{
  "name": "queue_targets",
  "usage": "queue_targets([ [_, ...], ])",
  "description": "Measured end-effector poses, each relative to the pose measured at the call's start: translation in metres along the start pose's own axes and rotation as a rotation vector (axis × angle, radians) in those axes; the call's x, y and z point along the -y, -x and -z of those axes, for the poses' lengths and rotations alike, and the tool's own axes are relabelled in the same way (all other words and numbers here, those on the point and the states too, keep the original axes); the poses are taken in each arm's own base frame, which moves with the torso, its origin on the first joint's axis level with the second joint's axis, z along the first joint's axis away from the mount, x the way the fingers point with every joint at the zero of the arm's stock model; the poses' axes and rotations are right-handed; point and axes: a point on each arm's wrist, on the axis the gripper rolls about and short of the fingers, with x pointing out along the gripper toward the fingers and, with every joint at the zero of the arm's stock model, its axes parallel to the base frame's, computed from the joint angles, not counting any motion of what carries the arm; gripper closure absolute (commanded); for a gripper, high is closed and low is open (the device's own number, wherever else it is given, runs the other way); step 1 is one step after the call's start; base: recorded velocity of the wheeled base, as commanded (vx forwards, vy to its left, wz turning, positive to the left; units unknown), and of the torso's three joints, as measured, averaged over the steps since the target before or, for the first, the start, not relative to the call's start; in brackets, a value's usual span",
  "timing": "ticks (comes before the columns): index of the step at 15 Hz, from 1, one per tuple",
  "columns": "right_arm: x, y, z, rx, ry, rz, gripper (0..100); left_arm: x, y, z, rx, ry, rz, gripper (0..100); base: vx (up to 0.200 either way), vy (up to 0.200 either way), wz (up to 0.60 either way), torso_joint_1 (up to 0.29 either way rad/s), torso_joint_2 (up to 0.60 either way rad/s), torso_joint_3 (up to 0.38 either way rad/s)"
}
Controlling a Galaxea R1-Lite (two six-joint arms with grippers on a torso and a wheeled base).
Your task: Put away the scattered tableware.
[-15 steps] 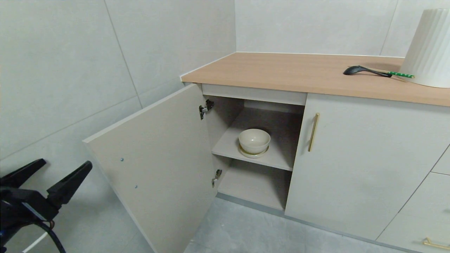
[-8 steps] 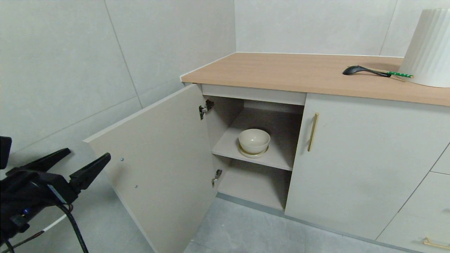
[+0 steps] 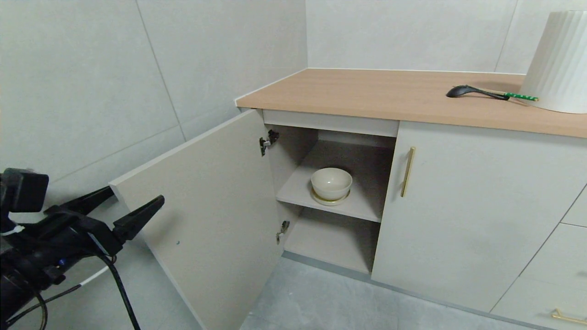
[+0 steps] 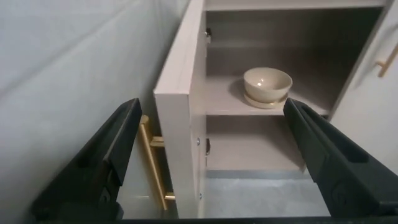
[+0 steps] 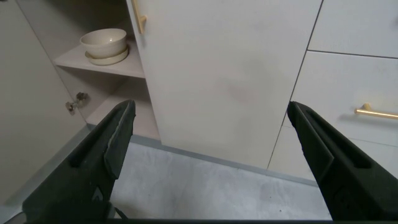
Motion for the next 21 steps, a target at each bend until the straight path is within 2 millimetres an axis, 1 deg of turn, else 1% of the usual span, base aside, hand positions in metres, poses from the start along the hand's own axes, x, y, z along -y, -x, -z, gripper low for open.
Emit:
queue_targets([
  [7, 0.0, 0.0, 0.0, 0.0, 0.0, 0.0, 0, -0.002, -0.012, 0.005, 0.041, -0.047, 0.181, 0, 0.0, 0.0, 0.0, 0.0, 0.0, 0.0],
  [14, 0.0, 0.0, 0.0, 0.0, 0.0, -0.001, 0, 0.002, -0.014, 0.009, 0.055, -0.095, 0.329, 0, 0.0, 0.0, 0.0, 0.0, 0.0, 0.0],
  [18, 0.0, 0.0, 0.0, 0.0, 0.001, -0.001, 0, 0.008, -0.013, 0.009, 0.054, -0.104, 0.384, 0, 0.0, 0.0, 0.0, 0.0, 0.0, 0.0],
  [21, 0.0, 0.0, 0.0, 0.0, 0.0, -0.001, 0, 0.024, -0.018, 0.009, 0.062, -0.102, 0.465, 0, 0.0, 0.0, 0.0, 0.0, 0.0, 0.0],
])
